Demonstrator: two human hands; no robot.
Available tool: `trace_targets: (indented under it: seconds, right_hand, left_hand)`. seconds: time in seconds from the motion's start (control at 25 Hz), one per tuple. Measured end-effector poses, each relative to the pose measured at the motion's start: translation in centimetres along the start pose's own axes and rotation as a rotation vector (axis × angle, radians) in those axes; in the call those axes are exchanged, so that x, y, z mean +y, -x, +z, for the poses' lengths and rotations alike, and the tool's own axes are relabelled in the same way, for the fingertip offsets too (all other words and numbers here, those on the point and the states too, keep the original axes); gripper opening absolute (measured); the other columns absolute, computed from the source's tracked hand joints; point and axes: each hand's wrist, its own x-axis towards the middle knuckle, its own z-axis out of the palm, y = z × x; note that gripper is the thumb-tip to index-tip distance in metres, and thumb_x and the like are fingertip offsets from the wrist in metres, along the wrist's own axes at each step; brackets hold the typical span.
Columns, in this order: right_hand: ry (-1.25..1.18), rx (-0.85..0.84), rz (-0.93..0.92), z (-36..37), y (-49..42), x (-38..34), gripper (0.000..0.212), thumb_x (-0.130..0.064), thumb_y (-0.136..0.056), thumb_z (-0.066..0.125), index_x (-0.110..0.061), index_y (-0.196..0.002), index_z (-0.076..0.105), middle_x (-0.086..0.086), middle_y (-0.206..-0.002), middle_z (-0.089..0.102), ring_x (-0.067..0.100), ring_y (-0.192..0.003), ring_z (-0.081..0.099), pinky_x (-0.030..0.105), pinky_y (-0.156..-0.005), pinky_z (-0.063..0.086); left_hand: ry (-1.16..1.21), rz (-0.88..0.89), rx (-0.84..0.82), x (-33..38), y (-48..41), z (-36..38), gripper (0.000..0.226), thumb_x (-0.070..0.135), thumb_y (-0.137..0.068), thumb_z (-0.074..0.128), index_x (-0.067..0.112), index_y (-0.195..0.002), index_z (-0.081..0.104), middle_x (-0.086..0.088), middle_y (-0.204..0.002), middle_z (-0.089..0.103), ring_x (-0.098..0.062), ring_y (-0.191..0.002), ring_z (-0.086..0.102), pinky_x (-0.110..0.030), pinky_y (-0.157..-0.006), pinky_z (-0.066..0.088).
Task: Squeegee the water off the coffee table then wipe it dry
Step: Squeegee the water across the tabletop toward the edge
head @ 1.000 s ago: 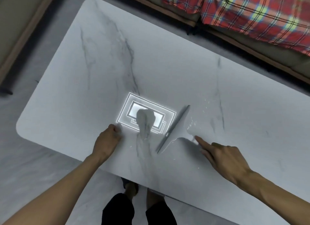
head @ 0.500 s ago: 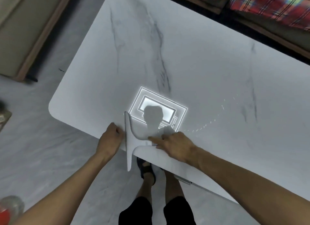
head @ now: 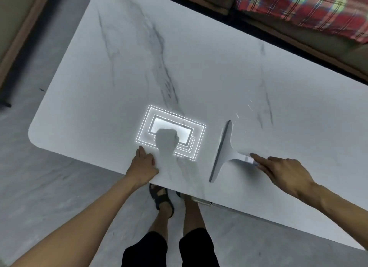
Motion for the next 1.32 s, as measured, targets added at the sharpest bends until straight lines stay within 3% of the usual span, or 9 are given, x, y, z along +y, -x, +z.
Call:
trace_targets:
  seconds: [0.08, 0.2, 0.32, 0.52, 0.68, 0.88, 1.04, 1.16, 1.32]
  right_hand:
    - [-0.026, 0.007, -0.031, -0.9, 0.9, -1.6, 0.046, -0.049, -0.098, 0.025, -0.043, -0.141, 0.042, -0.013, -0.077, 0.057, 0.022, -0.060, 0.061, 0.031, -0.050, 0.047]
    - [-0.074, 0.028, -0.230, -1.6, -1.2, -7.7, 0.046, -0.048, -0.099, 0.025, -0.040, -0.142, 0.041, -0.004, -0.081, 0.062, 0.027, -0.058, 0.061, 0.029, -0.048, 0.045]
    - [-0.104, -0.082, -0.515, -1.3, -6.6, -16.9, 0.045, -0.041, -0.103, 0.030, -0.040, -0.147, 0.026, 0.003, -0.099, 0.062, 0.030, -0.075, 0.063, 0.031, -0.057, 0.038]
    - [-0.006, -0.027, -0.691, -2.0, -14.6, -27.1, 0.046, -0.031, -0.104, 0.030, -0.035, -0.150, 0.024, 0.007, -0.106, 0.061, 0.031, -0.084, 0.062, 0.034, -0.061, 0.035]
    - [-0.046, 0.018, -0.608, -1.9, -16.4, -26.4, 0.044, -0.032, -0.104, 0.032, -0.037, -0.147, 0.028, 0.006, -0.106, 0.064, 0.031, -0.086, 0.064, 0.033, -0.063, 0.039]
    - [-0.274, 0.012, -0.387, 0.5, -11.8, -17.0, 0.040, -0.046, -0.102, 0.027, -0.047, -0.142, 0.033, 0.000, -0.099, 0.066, 0.028, -0.087, 0.066, 0.034, -0.067, 0.047]
    - [-0.259, 0.078, -0.169, 3.1, -4.7, -6.9, 0.052, -0.056, -0.095, 0.010, -0.052, -0.143, 0.029, -0.009, -0.081, 0.061, 0.019, -0.073, 0.063, 0.027, -0.056, 0.034]
    - [-0.249, 0.050, 0.015, 4.4, -0.4, -1.1, 0.051, -0.058, -0.094, 0.008, -0.056, -0.141, 0.027, -0.013, -0.080, 0.062, 0.017, -0.073, 0.063, 0.030, -0.056, 0.041]
    - [-0.201, 0.064, 0.101, 4.0, 3.0, 1.4, 0.051, -0.058, -0.095, 0.009, -0.053, -0.141, 0.031, -0.014, -0.078, 0.061, 0.016, -0.069, 0.062, 0.030, -0.054, 0.042]
  left_hand:
    - [0.009, 0.019, 0.060, 0.3, 0.4, 0.1, 0.013, 0.014, -0.080, 0.051, 0.023, -0.077, 0.041, -0.019, -0.148, 0.031, -0.035, -0.127, 0.043, -0.042, -0.092, 0.045]
    - [0.160, -0.029, 0.421, -0.4, 1.8, -0.6, 0.015, 0.012, -0.081, 0.045, 0.025, -0.086, 0.043, -0.001, -0.091, 0.061, -0.021, -0.075, 0.057, -0.031, -0.055, 0.040]
    - [0.291, -0.214, 0.661, -3.1, 2.7, -2.6, 0.018, 0.008, -0.084, 0.047, 0.019, -0.097, 0.045, 0.000, -0.086, 0.057, -0.023, -0.075, 0.051, -0.031, -0.063, 0.037]
    - [0.298, -0.292, 0.605, -8.3, 3.3, -4.8, 0.015, 0.012, -0.085, 0.046, 0.017, -0.098, 0.039, -0.005, -0.087, 0.056, -0.030, -0.076, 0.054, -0.036, -0.060, 0.040]
    - [0.271, -0.283, 0.520, -8.3, 3.3, -4.5, 0.014, 0.013, -0.084, 0.045, 0.016, -0.097, 0.040, -0.003, -0.078, 0.055, -0.021, -0.066, 0.052, -0.030, -0.050, 0.036]
    - [0.165, -0.162, 0.364, -4.1, 3.1, -2.0, 0.032, -0.001, -0.078, 0.042, 0.022, -0.100, 0.038, 0.001, -0.076, 0.053, -0.015, -0.064, 0.053, -0.026, -0.047, 0.034]
    - [0.070, -0.031, 0.259, 0.6, 3.0, 1.1, 0.031, -0.005, -0.077, 0.043, 0.018, -0.097, 0.038, -0.010, -0.103, 0.054, -0.022, -0.073, 0.053, -0.027, -0.052, 0.033]
    - [-0.016, 0.008, 0.210, 3.3, 2.7, 2.9, 0.030, -0.005, -0.079, 0.046, 0.010, -0.105, 0.045, -0.015, -0.131, 0.039, -0.028, -0.089, 0.053, -0.030, -0.067, 0.039]
    - [-0.004, 0.004, 0.250, 6.4, 2.5, 4.5, 0.027, -0.002, -0.081, 0.043, 0.010, -0.105, 0.045, -0.008, -0.116, 0.046, -0.023, -0.079, 0.049, -0.032, -0.066, 0.038]
